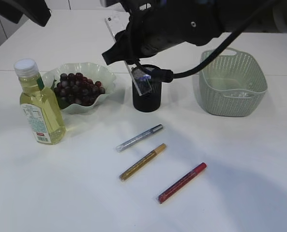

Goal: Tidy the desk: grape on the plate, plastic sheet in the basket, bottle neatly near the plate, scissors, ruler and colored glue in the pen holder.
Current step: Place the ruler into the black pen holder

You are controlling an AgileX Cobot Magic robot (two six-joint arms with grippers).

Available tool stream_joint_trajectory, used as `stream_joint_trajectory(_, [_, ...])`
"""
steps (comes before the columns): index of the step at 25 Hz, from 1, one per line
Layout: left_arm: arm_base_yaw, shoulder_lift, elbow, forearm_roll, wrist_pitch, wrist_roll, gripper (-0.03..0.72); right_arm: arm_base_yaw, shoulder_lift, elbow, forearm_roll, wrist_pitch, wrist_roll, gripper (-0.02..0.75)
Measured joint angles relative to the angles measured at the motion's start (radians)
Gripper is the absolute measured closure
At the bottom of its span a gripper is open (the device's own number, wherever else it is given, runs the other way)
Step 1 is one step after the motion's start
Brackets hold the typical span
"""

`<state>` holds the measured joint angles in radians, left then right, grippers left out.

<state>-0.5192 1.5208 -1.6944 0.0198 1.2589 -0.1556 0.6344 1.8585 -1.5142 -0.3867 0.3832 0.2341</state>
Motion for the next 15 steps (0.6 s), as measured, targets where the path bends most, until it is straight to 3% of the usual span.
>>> stream_joint_trajectory(15, [0.000,0.000,0.000,0.000,0.000,0.002,0.316,-0.094,0.011,0.000,-0.030,-0.326,0.007,0.438])
